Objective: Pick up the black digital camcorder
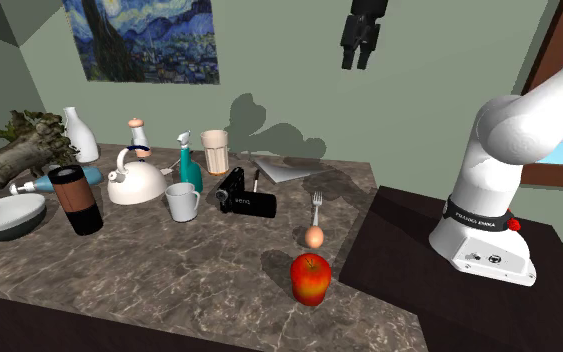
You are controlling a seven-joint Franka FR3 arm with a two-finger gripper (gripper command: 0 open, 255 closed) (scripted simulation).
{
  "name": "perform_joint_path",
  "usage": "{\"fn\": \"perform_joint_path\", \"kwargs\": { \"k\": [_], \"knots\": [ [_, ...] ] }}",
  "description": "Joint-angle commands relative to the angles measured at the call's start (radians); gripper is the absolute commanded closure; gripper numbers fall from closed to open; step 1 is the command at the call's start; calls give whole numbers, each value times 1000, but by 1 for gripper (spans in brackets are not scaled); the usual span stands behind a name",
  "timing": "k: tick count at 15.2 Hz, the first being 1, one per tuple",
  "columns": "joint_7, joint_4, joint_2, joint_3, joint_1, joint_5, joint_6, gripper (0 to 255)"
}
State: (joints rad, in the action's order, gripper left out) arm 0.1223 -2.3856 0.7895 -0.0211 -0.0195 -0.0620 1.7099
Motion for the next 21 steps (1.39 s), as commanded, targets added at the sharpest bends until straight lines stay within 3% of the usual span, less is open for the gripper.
{"fn": "perform_joint_path", "kwargs": {
  "k": [1,11,21],
  "knots": [
    [0,0,0,0,0,0,0,0],
    [-75,-87,-261,-41,47,6,340,0],
    [-122,-41,-618,-89,76,49,642,0]
  ]
}}
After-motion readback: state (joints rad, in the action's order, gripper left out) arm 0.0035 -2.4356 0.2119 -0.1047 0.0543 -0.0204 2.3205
